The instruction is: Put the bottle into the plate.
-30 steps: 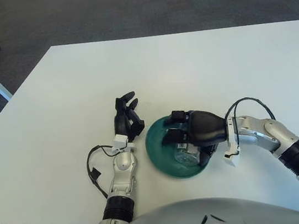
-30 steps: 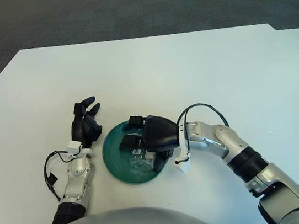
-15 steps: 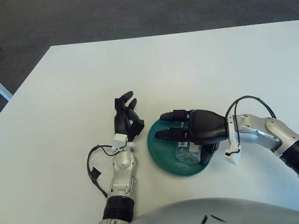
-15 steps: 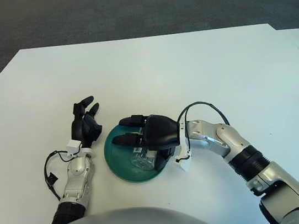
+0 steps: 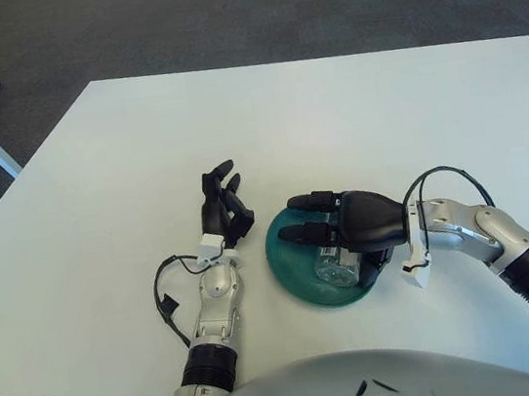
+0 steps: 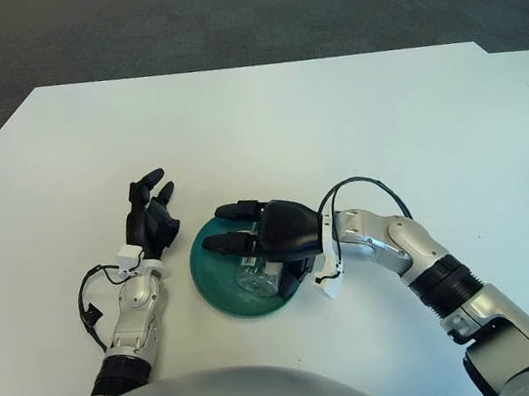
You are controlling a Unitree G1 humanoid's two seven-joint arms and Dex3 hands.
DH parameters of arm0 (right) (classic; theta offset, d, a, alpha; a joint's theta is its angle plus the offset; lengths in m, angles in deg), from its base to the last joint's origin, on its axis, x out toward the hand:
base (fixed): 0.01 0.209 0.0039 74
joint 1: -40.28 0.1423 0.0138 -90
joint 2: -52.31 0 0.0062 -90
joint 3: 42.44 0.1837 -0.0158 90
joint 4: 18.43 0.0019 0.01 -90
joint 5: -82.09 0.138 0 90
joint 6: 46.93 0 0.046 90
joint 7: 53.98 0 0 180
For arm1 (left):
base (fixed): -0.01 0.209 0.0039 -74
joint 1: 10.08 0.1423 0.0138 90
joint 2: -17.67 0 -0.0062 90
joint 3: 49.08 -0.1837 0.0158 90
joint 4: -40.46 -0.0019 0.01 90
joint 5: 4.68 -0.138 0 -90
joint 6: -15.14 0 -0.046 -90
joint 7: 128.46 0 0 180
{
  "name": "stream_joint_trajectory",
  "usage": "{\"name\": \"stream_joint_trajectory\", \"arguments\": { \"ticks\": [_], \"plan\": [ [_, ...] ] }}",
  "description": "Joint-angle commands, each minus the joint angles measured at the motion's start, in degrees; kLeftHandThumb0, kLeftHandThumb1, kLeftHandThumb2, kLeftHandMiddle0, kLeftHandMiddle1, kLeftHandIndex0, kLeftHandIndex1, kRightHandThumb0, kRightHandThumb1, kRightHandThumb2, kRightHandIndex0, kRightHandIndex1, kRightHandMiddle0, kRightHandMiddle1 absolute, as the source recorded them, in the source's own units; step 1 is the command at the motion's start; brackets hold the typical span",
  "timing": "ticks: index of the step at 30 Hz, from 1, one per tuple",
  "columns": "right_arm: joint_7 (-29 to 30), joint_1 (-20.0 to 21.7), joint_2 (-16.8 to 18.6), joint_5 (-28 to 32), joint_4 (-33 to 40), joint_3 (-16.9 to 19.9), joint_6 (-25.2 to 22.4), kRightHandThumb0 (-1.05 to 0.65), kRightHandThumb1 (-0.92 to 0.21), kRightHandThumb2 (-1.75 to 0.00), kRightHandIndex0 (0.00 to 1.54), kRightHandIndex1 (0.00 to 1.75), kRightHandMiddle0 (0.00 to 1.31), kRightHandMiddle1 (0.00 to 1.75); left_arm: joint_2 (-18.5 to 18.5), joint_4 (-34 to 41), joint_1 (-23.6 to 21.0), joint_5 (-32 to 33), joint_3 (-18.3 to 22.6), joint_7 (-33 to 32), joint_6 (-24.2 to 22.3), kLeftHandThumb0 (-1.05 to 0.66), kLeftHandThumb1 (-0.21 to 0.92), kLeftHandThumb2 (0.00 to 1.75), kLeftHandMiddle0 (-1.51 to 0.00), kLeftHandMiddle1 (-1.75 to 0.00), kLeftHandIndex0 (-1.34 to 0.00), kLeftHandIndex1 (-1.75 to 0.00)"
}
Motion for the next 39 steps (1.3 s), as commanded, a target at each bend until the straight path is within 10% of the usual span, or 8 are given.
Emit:
{"name": "stream_joint_trajectory", "arguments": {
  "ticks": [1, 39],
  "plan": [
    [-0.8, 0.6, -1.0, 0.0, -0.9, 0.0, 0.2, -1.05, -0.92, -1.07, 0.00, 0.00, 0.00, 0.00, -2.5, -2.7, 2.1, 0.5, 0.1, -0.1, -2.1, -0.84, 0.92, 1.11, -0.36, -0.27, 0.00, -0.93],
    [-15.9, 10.9, -4.3, 14.3, -1.7, 1.4, 1.7, -1.05, -0.92, -1.09, 0.00, 0.00, 0.01, 0.01, -4.4, -10.7, -1.4, 8.0, 1.8, 5.8, 4.1, -0.80, 0.92, 1.09, -0.38, -0.22, 0.00, -0.97]
  ]
}}
